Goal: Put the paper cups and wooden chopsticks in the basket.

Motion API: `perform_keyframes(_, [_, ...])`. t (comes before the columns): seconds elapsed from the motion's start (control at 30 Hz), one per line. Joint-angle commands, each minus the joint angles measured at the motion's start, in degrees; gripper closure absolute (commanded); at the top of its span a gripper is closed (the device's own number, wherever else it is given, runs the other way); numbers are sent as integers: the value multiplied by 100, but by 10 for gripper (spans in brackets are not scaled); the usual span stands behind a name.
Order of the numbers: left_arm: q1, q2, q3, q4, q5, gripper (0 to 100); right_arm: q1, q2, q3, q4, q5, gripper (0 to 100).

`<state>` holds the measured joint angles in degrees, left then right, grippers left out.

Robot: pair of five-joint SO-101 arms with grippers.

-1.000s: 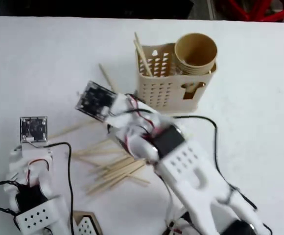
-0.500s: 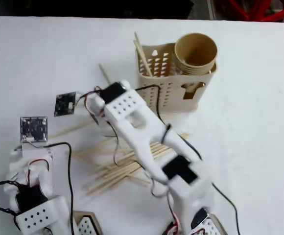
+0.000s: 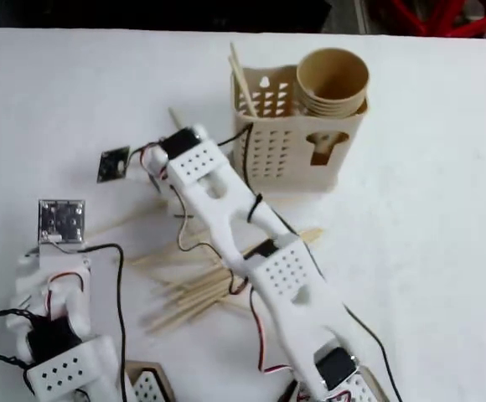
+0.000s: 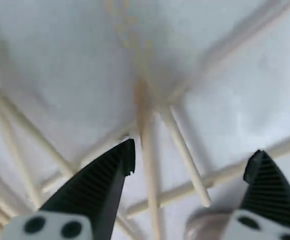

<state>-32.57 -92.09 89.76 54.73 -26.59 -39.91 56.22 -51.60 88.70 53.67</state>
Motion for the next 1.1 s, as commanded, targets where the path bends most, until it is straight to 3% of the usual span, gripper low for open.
perform_keyframes(0.0, [-13, -75, -18, -44, -53, 928, 92, 207, -545, 48, 62, 682])
perform_keyframes(0.47, [-13, -75, -18, -44, -53, 928, 40, 435, -624, 462, 62, 986])
perform_keyframes(1.07, [-13, -75, -18, -44, -62, 928, 84, -523, -607, 954, -290, 980])
